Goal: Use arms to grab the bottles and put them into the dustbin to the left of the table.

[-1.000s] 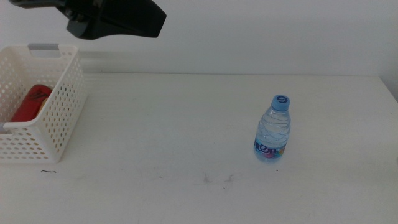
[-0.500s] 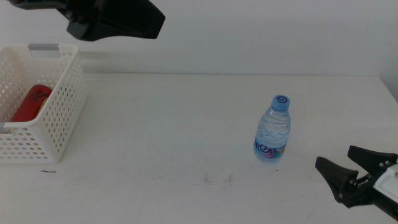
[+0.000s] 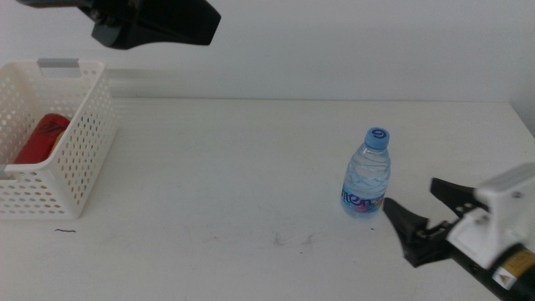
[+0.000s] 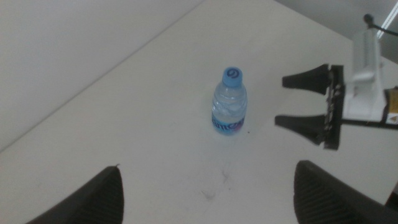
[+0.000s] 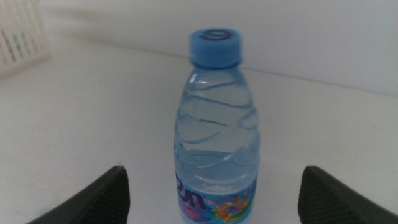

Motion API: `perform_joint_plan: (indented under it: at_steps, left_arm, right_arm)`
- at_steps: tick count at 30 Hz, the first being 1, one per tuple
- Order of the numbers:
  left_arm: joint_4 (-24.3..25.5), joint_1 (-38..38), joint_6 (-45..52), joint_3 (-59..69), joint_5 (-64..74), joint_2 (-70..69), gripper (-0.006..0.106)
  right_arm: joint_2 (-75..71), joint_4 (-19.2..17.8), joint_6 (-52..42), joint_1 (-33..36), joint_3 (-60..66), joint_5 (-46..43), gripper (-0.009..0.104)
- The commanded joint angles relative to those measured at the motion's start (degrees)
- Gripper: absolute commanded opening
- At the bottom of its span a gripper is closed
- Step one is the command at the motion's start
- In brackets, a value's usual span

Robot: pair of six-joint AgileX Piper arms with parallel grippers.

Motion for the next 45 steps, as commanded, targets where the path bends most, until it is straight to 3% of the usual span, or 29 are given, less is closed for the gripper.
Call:
perform_joint_plan:
  at_steps: [1,4,19,21,24,28,32,34,40,45]
  left_arm:
    - [-0.1,-0.1,-0.3,0.0,-1.4,-0.1,0.094]
    - [-0.1,-0.1,-0.3,0.0,-3.2,-0.1,0.094]
    - [-0.1,-0.1,-0.3,0.0,-4.5,-0.1,0.094]
    - [-0.1,-0.1,-0.3,0.0,-4.5,-0.1,0.094]
    - [-0.1,-0.1,-0.3,0.0,-4.6,-0.1,0.094]
    - [-0.1,-0.1,-0.3,0.0,-4.6,-0.1,0.094]
    - [-0.1,-0.1,-0.3,0.0,-4.6,-0.1,0.094]
    - [-0.1,-0.1,-0.3,0.0,-4.6,-0.1,0.094]
    - [-0.1,-0.1,-0.3,0.0,-4.6,-0.1,0.094]
    - [-0.1,-0.1,-0.3,0.0,-4.6,-0.1,0.094]
  right_arm:
    - [1.8,4.0,-6.2,1.9,-2.1,2.3,0.086]
    - [5.0,3.8,-5.7,2.1,-5.7,5.6,0.086]
    - [24.1,3.9,-5.5,2.2,-22.2,5.7,0.083]
    - [25.9,3.1,-5.5,2.3,-23.5,5.7,0.063]
    - [26.4,3.4,-6.0,4.1,-24.6,5.3,-0.004]
    - [26.2,4.5,-5.8,7.4,-31.4,8.2,0.0]
    - [28.6,-0.7,-5.5,9.2,-46.3,22.5,-0.002]
    - [31.8,-1.8,-5.3,9.7,-54.3,25.1,-0.002]
    - [43.3,-1.9,-0.4,10.2,-70.1,25.6,-0.002]
    - [47.7,-2.2,-0.3,11.7,-72.9,25.0,-0.001]
